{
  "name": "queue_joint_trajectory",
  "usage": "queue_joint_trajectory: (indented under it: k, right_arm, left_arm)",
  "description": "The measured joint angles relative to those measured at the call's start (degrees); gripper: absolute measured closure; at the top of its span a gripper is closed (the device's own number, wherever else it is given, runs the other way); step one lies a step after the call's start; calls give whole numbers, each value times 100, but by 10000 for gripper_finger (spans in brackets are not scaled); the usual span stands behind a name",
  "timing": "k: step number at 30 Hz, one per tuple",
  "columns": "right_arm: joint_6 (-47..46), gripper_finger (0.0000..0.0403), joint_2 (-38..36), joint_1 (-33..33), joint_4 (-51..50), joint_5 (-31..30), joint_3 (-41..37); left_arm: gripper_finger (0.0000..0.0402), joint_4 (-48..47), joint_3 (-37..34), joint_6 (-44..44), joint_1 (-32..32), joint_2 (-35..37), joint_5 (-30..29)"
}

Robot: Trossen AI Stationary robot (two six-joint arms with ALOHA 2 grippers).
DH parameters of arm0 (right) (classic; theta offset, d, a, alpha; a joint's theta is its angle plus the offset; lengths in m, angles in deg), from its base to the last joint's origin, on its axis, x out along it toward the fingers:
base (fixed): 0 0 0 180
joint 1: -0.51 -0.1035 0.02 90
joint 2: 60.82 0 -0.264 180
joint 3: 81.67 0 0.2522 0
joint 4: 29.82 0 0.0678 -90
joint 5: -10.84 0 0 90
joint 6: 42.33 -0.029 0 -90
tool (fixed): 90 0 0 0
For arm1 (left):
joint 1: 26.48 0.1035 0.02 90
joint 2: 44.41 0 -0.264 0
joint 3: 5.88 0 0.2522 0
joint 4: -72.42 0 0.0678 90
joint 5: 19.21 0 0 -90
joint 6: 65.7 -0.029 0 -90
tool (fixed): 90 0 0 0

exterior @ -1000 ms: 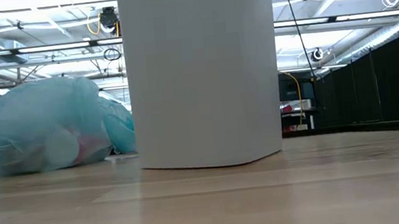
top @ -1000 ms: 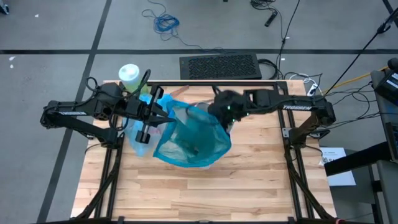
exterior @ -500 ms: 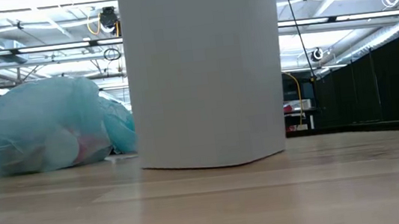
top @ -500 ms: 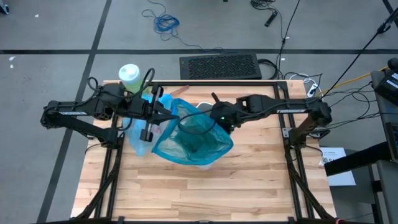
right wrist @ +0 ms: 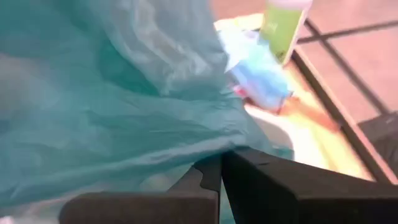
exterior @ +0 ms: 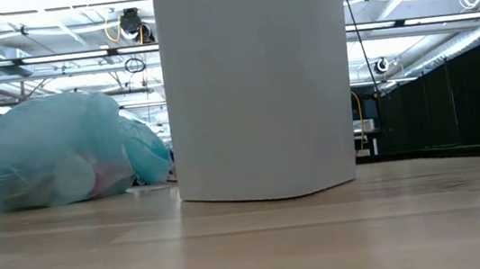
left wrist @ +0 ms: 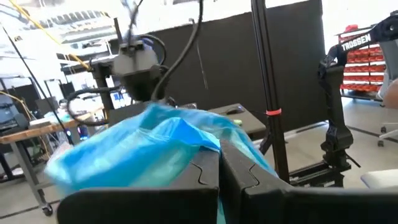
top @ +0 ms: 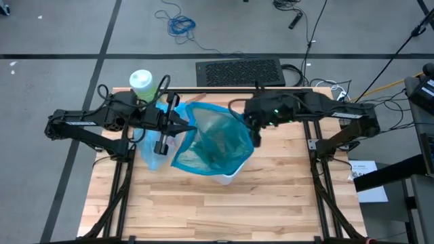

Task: Place trash/remove bag and relplace
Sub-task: Insert the plastic bag in the white trash bin

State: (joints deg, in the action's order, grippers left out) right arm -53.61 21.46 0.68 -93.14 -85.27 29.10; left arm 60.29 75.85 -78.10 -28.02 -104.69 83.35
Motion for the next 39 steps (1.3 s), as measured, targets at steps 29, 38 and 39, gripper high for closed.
queue_joint_trajectory:
  k: [29,38,39]
  right_arm:
    - [-953,402,1163,-64,-1125,901,-48]
    - [-954,402,51,-64,-909,318,-17]
    - [-956,402,-39,-66,-890,316,-20]
  left_arm:
    - [402,-384,0,-19,-237,-82,-522]
    - [402,-352,0,-21,-236,-122,-538]
    - [401,-350,0,-18,-236,-151,-538]
